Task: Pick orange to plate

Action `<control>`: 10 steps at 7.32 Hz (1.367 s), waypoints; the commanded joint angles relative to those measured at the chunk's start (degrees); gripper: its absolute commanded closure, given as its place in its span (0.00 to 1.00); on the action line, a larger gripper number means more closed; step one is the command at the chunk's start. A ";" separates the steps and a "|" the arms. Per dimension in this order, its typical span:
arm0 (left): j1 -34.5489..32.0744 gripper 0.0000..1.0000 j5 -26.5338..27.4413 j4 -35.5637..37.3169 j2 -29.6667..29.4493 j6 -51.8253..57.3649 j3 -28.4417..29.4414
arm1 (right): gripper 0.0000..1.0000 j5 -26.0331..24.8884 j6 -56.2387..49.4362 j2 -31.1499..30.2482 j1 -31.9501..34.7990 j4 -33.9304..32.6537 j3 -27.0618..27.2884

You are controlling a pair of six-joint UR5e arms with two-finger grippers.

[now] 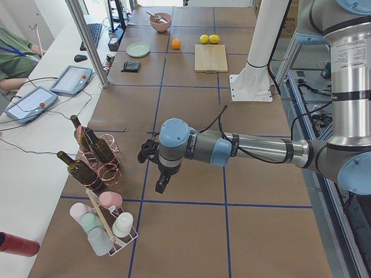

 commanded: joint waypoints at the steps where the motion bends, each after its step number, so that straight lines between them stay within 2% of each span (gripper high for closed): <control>1: -0.03 0.00 -0.06 -14.53 -1.73 -0.78 1.13 | 0.00 0.07 0.17 -0.04 0.00 0.00 -0.02; 2: 0.06 0.00 -0.49 -22.70 -3.21 -3.49 3.40 | 0.00 0.07 0.17 -0.04 0.00 0.00 -0.11; 3: 0.24 0.00 -0.58 -28.17 -3.13 -11.17 4.03 | 0.00 0.07 0.17 -0.04 0.00 0.00 -0.02; 4: 2.33 0.00 -1.71 -33.19 -2.70 -12.73 4.13 | 0.00 0.16 0.17 -0.12 0.00 -0.08 0.06; 5: 9.13 0.00 -4.42 -37.85 -0.08 -13.35 4.82 | 0.00 0.42 0.17 -0.13 0.00 0.00 -0.11; 6: 14.60 0.00 -3.84 -37.98 0.12 -17.80 5.35 | 0.00 0.51 0.08 -0.13 0.00 0.00 -0.11; 8: 23.65 0.00 11.37 -39.73 0.20 -37.43 5.36 | 0.00 0.51 0.08 -0.30 0.00 0.00 -0.20; 9: 29.27 0.16 15.46 -41.31 0.21 -49.97 5.45 | 0.00 0.51 0.08 -0.30 0.00 0.00 -0.20; 10: 34.29 0.33 20.89 -43.76 0.21 -57.93 5.88 | 0.00 0.51 0.08 -0.48 0.00 0.00 -0.20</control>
